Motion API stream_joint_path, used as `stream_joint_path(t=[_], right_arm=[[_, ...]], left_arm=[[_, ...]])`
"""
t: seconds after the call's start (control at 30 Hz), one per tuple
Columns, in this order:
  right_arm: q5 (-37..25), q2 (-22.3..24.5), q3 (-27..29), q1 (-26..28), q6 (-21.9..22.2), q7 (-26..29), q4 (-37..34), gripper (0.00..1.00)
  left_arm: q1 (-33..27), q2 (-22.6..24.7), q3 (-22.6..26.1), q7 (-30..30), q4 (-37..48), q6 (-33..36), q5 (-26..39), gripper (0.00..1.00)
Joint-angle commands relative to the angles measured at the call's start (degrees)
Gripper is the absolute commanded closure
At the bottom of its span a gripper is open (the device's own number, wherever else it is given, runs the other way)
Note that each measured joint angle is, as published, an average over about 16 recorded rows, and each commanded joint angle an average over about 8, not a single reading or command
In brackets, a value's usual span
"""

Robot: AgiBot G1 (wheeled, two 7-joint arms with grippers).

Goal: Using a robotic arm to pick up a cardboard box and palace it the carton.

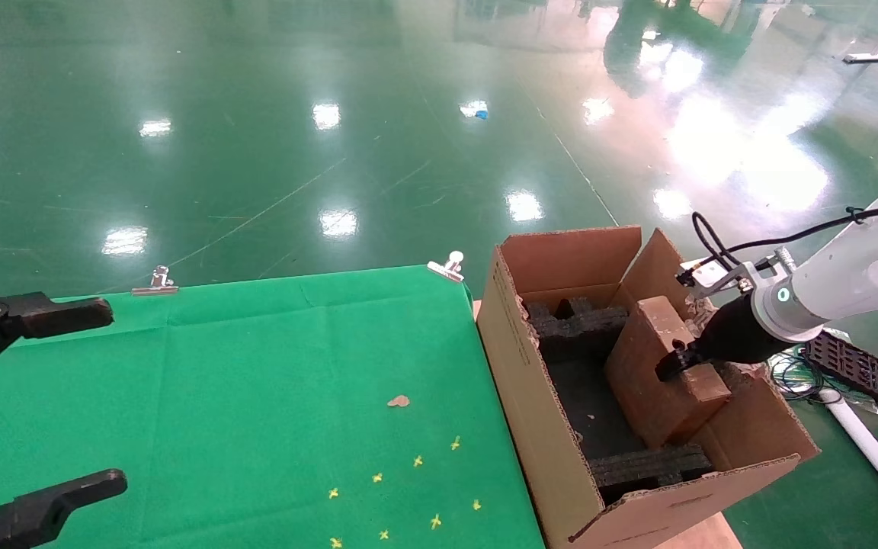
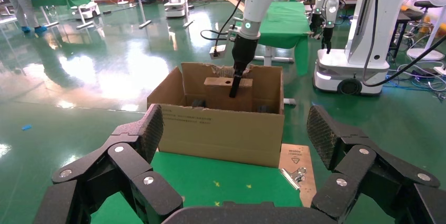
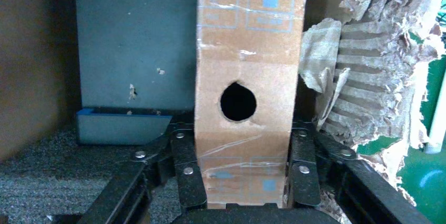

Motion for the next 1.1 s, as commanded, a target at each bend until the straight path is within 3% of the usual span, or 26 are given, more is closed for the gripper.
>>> stream_joint_path(t=[0.03,0.53,1.1], right_arm=[[0.0,0.0,0.0,0.1,0.0,-0.1,-0.1,0.00],[0.0,-0.5,0.0,2.4,-0.9,-1.8,0.2,0.00],[3.8,3.3,3.1,21.3,-7.5,-12.1,5.1,0.00]], left_arm=[[0.0,0.0,0.0,0.0,0.0,0.0,0.0,0.00],[0.0,0.0,0.1,0.0,0.0,0.0,0.0,0.00],[0.0,0.0,0.1,0.1,0.0,0.0,-0.1,0.00]])
